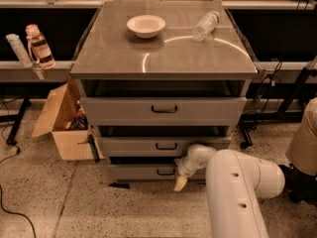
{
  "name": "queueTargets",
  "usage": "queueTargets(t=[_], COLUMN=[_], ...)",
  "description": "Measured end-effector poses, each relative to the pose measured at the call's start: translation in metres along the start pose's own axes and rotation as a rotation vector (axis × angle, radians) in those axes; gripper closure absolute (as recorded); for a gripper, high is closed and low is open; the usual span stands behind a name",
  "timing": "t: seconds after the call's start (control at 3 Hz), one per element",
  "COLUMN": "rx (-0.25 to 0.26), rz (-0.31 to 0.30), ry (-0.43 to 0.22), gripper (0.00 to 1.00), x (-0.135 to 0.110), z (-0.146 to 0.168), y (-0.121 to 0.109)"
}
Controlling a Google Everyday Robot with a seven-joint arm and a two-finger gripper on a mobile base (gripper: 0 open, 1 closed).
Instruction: Open bottom drawer
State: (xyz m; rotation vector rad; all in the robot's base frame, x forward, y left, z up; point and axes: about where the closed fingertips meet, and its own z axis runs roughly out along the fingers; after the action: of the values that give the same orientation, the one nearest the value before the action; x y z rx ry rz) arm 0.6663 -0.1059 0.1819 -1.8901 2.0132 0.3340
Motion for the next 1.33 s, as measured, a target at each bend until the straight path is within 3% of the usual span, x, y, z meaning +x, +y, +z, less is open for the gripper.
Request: queueTargets(t=[1.0,1.33], rx=[0.0,0.0], rz=[0.0,0.0], ry=[0.0,0.0], gripper=[0.86,1.0], x=[0.0,-0.0002], z=[0.0001,-0.0002], y=[0.0,0.0002])
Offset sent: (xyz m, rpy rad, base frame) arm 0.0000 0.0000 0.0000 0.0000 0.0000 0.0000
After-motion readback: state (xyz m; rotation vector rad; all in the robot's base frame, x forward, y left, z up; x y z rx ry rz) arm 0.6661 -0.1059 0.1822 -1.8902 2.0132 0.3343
